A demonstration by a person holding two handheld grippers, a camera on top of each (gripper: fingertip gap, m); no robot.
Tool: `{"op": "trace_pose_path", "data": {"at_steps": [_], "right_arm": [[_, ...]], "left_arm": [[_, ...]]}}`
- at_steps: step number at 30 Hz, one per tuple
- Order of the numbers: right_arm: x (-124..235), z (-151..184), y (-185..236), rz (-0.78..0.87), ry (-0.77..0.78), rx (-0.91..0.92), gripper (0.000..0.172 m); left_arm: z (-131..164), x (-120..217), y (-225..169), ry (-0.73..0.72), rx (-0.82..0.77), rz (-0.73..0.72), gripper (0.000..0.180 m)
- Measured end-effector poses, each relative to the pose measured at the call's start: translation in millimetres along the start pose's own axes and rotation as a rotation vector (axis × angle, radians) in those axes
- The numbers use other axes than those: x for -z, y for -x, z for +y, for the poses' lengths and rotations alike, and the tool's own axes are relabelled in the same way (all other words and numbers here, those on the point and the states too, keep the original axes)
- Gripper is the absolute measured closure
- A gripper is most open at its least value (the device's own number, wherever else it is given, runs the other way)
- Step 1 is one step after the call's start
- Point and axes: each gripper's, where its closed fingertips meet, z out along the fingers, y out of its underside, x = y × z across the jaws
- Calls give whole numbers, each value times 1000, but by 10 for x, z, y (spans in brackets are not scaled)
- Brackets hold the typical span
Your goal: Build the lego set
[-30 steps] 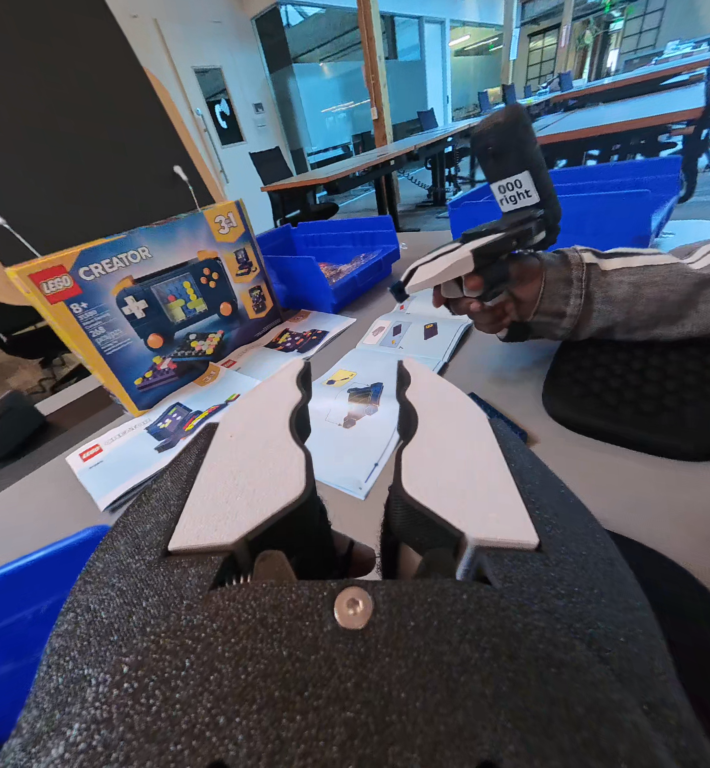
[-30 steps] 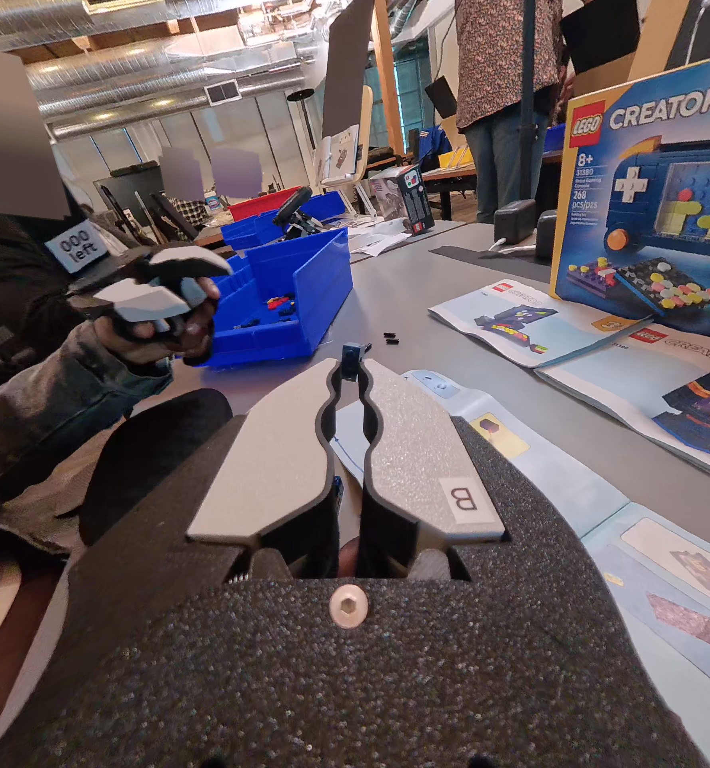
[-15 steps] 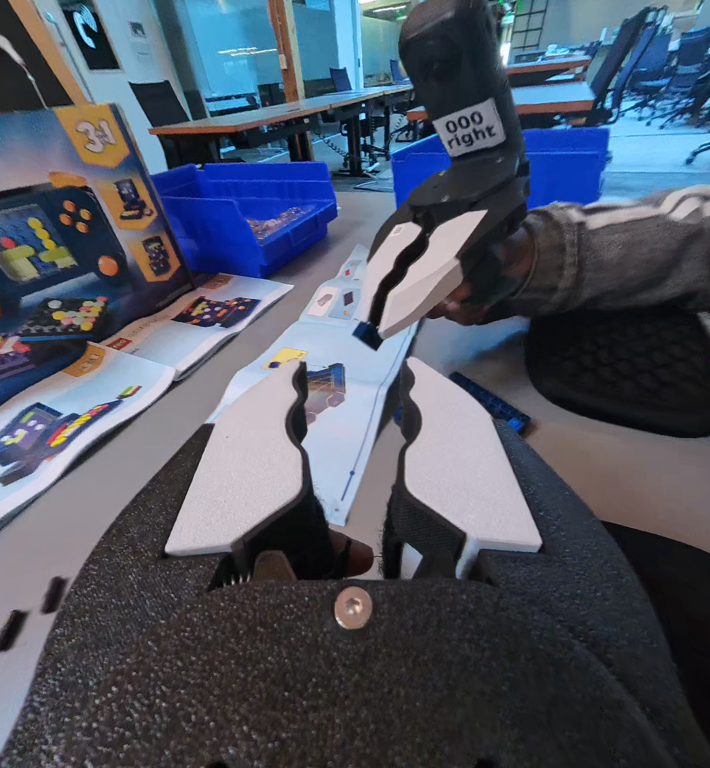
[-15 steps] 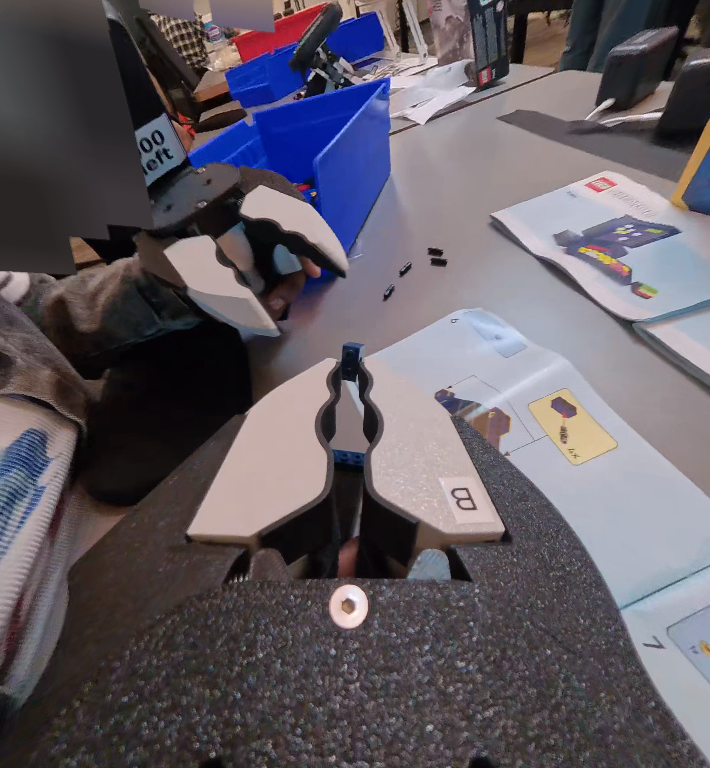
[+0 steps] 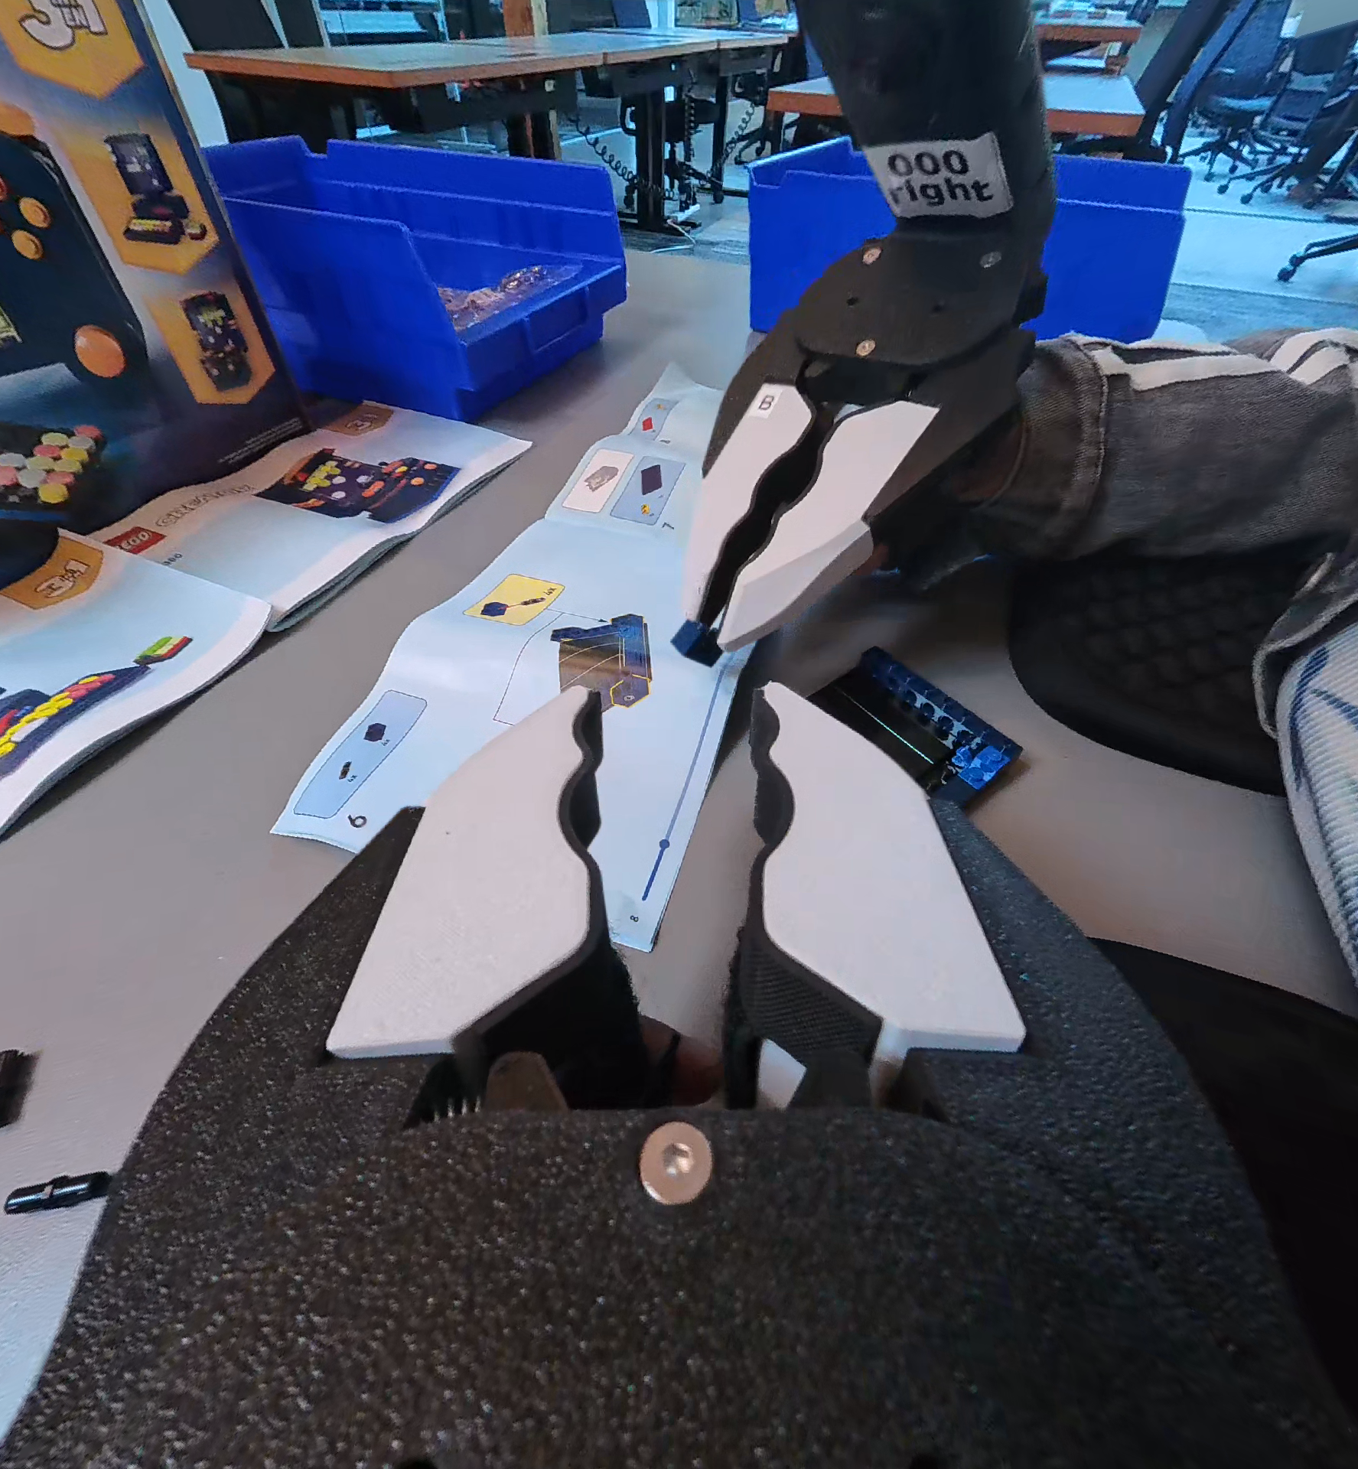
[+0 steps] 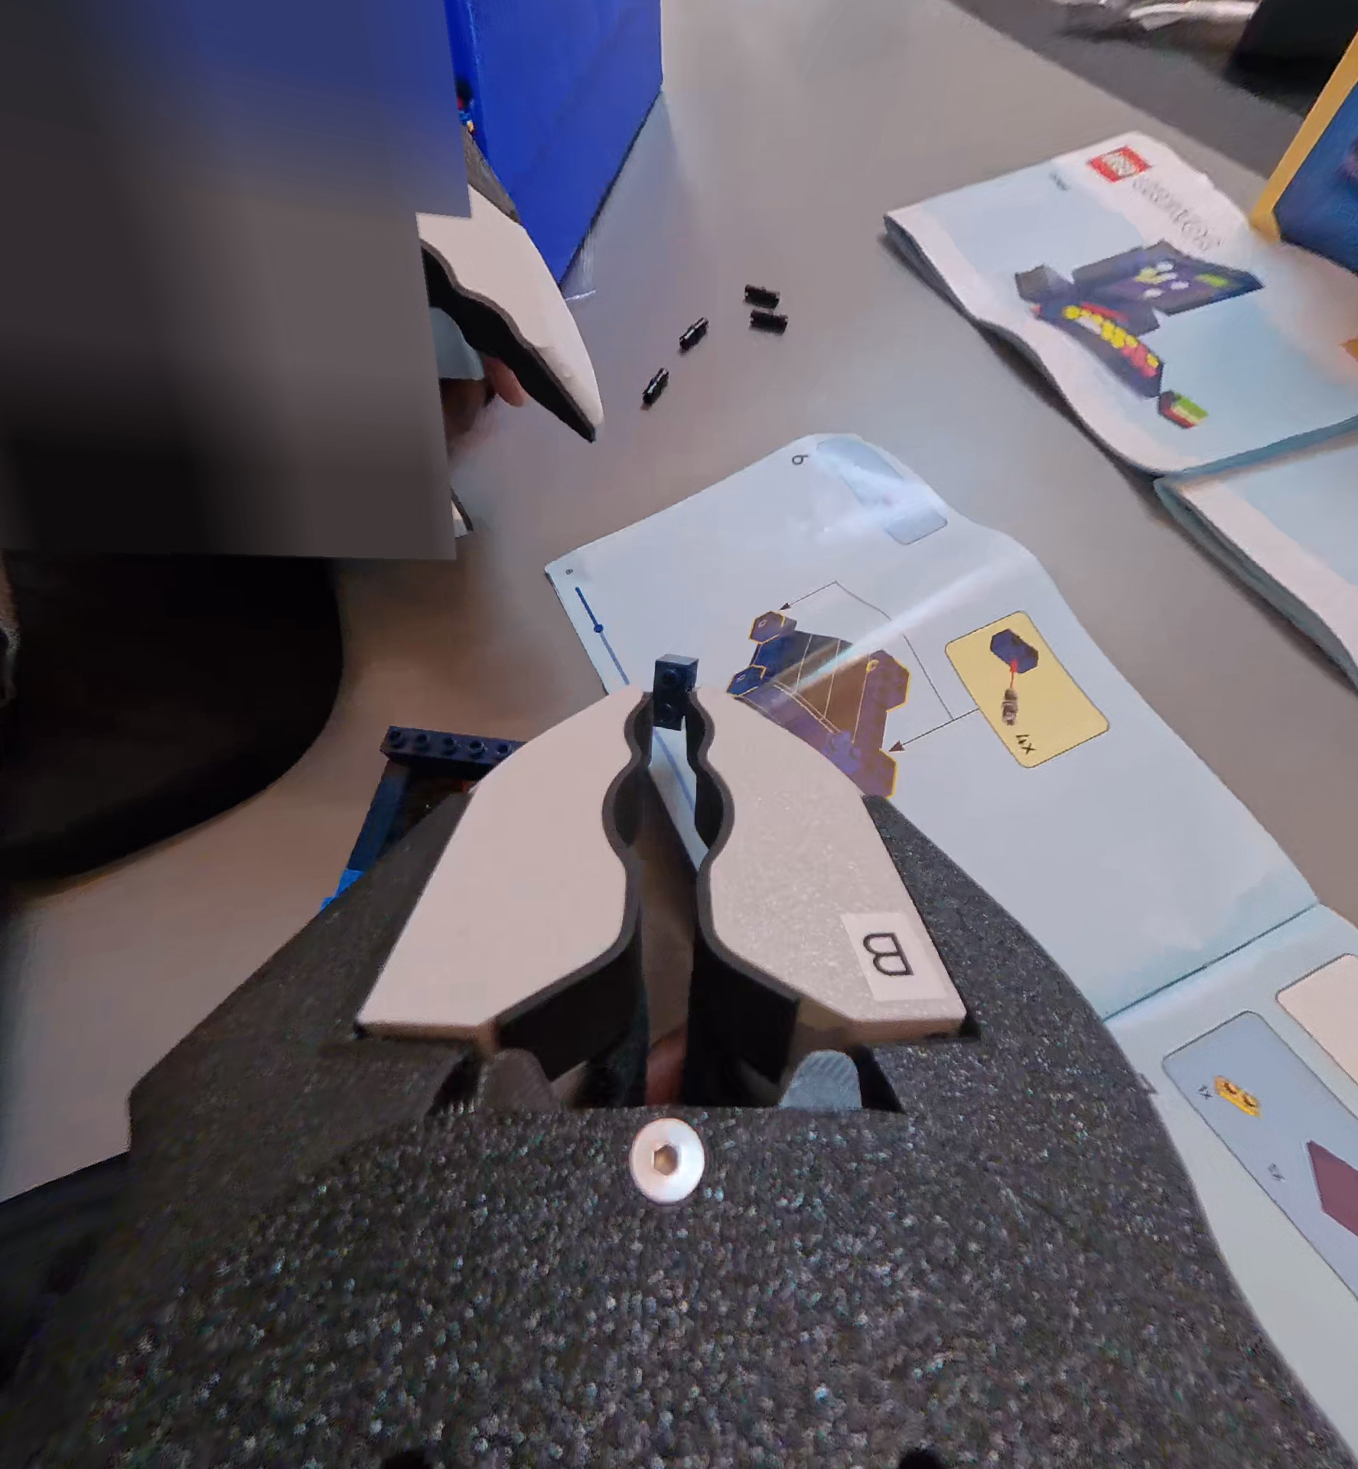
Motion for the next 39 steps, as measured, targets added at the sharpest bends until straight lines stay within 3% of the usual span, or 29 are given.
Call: {"op": "trace_pose_path", "data": {"at_steps": [5,11,17,30,39], "right_arm": [[5,-40,15,-114,-67,-230,164],[155,-266,-3,-312,-267,-546,164],[293,-405,-58,-437,-410,-717,164],[287,-425,64,-488,-386,-660,165],[187,-321,108,-388,-286,-506,164]], "left_arm": [[-2,9,29,-5,42,5,145],[17,-2,12,11,39,15,145],[39,-16,-15,29,17,21,145],[56,-21,-13,41,16,23,144],[62,-28,-7,46,22,25,144]]}}
